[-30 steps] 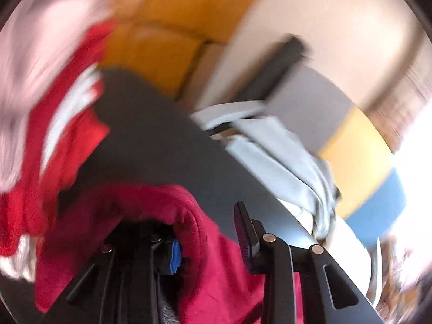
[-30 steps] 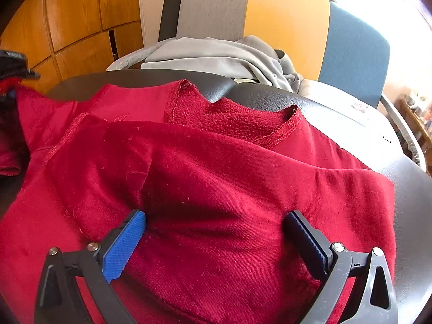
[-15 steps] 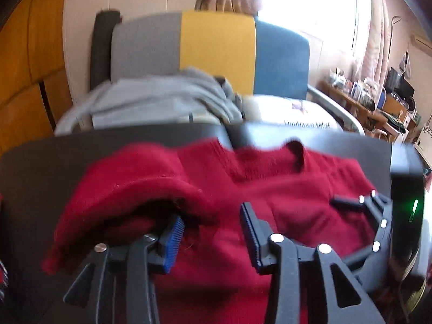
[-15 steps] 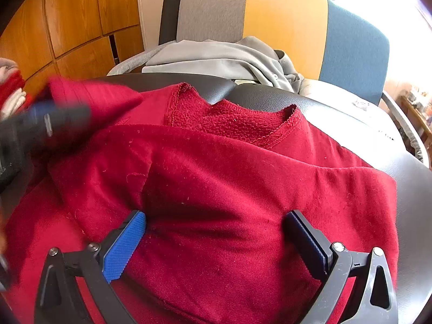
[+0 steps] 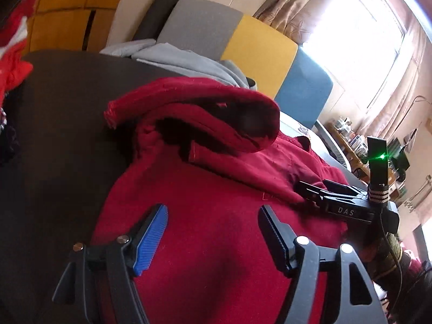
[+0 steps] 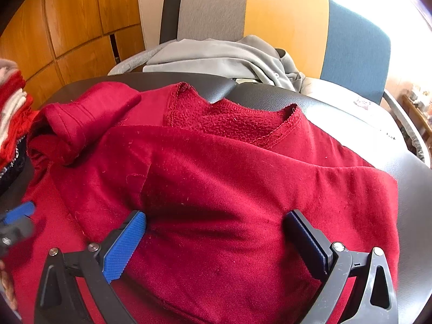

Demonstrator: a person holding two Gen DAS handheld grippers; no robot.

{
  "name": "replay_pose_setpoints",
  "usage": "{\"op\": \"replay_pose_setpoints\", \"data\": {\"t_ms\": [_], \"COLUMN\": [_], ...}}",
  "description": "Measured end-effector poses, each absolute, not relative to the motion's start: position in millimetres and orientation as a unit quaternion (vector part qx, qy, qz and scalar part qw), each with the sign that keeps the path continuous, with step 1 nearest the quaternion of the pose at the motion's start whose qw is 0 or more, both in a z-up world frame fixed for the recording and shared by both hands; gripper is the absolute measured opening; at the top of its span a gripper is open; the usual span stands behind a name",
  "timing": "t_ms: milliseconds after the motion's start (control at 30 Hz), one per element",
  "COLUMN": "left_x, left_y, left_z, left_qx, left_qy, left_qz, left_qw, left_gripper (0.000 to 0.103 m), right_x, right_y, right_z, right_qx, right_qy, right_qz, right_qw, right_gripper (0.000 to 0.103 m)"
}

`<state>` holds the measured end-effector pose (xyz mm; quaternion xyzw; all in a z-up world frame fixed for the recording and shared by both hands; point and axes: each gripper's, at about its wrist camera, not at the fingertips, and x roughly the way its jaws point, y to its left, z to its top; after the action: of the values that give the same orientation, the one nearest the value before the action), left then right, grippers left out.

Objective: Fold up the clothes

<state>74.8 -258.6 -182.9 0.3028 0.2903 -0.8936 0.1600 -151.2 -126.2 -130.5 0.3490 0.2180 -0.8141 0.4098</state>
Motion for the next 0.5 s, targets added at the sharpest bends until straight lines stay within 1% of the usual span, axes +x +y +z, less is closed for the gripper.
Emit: {"op": "replay_pose_setpoints", "data": {"t_ms": [133,200,300,367,433,500], "left_x": [78,81,83,85,87,90], "left_y": [-261,-264,-265,-266,-267,-270], "left_z": [-185,-189,-188,-187,-188,-189], "left_qx": [0.289,0.279,0.275,0.273,0.270,0.265], "left_qy": [0.302,0.316,0.321,0.322,0.327,0.333], "left_qz": [-0.896,-0.896,-0.896,-0.896,-0.896,-0.895], "left_qw": [0.150,0.141,0.139,0.138,0.135,0.131], "left_gripper": [0.071,0.071,0.071,0.071,0.071,0.071], "right_x": [-133,-124,-111,-87,-65,-52], "right_y": [-141,-148,-159,-182,-209,-230], "right_z": [-110,-100,-85,-73,-72,-75], "right_qx": [0.312,0.294,0.265,0.225,0.189,0.168], "right_qy": [0.259,0.279,0.309,0.354,0.412,0.451], "right_qz": [-0.812,-0.810,-0.806,-0.783,-0.755,-0.734], "right_qw": [0.420,0.424,0.430,0.459,0.473,0.479], "right_gripper": [0.103,0.097,0.097,0.097,0.094,0.082]}}
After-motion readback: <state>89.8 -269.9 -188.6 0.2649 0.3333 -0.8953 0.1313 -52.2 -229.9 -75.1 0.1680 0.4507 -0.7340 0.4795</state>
